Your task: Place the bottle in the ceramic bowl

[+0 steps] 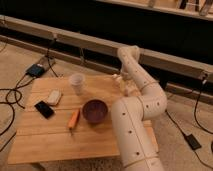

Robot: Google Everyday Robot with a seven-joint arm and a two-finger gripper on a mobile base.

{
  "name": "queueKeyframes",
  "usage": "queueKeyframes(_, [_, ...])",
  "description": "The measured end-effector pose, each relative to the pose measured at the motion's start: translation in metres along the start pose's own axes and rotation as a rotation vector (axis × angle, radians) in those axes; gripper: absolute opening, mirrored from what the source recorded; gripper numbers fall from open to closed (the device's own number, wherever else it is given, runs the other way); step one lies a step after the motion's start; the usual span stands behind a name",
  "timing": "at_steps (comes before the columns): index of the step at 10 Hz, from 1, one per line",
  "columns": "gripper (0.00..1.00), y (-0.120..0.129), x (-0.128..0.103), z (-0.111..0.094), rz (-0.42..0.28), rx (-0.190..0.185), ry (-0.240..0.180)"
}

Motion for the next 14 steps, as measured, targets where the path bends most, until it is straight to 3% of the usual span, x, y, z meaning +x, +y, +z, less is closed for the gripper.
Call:
queueKeyframes(3, [0.09,0.006,-0.004,-0.007,-0.003,-0.006,-0.004])
queueKeyframes(4, [0.02,0.008,-0.005,-0.011,-0.006,-0.008,-0.008])
queueKeyframes(9, [0.0,0.021,-0.007,-0.026,-0.033,-0.021,0.003])
queueKeyframes(14, [0.0,0.021,-0.007,-0.026,-0.033,-0.021,0.003])
